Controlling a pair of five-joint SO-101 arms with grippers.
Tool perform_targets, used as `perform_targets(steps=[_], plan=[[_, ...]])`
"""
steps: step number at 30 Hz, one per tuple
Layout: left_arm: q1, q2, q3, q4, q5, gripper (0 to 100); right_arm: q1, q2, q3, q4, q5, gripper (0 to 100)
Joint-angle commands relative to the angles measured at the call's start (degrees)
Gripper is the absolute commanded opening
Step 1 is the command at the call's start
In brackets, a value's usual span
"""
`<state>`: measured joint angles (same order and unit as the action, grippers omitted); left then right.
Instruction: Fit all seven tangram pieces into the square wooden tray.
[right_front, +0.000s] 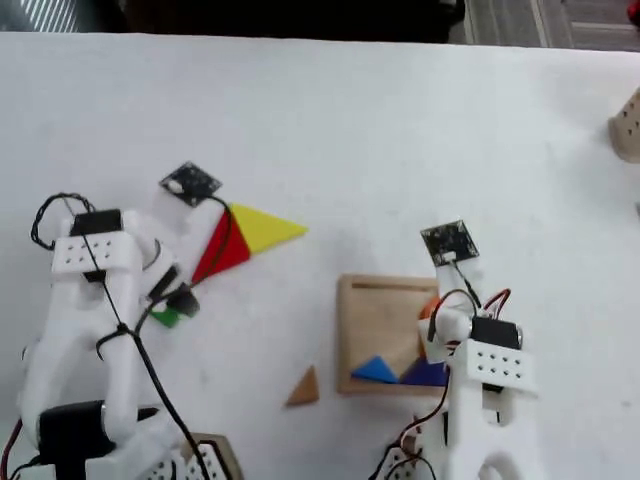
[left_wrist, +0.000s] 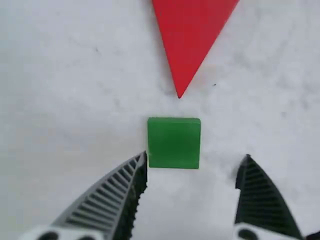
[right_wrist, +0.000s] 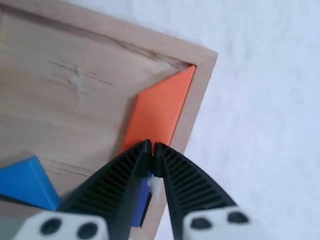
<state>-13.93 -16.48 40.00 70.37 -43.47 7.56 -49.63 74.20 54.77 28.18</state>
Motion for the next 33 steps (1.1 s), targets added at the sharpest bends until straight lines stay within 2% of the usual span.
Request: perform_targets(steps=[1,5,9,16,23,33], plan=[[-1.5,-2.1,5.4,-8.6,-1.7,30,-0.4,-1.2,-0.2,-1.1,2.8,1.9],[-1.7,-1.9,7.7,-13.5,-1.8,30,-0.5,-1.2,0.3,-1.1,4.2,1.8],[-1.5,-0.9,7.9,-14.4,-1.8,30,-1.0,-1.2,0.4,-1.1,4.6,1.8],[-4.2,10.6,-0.4,-13.9,-5.5,29,-1.0,-1.2,0.4,-1.1,4.7,1.8],[-4.5,18.2,-9.1,-6.9,-4.8,29,-1.0,-1.2,0.4,-1.1,4.7,1.8],[-3.8,19.8,-9.2,-4.5,-2.3,26,-1.0,-1.2,0.4,-1.1,4.7,1.8]])
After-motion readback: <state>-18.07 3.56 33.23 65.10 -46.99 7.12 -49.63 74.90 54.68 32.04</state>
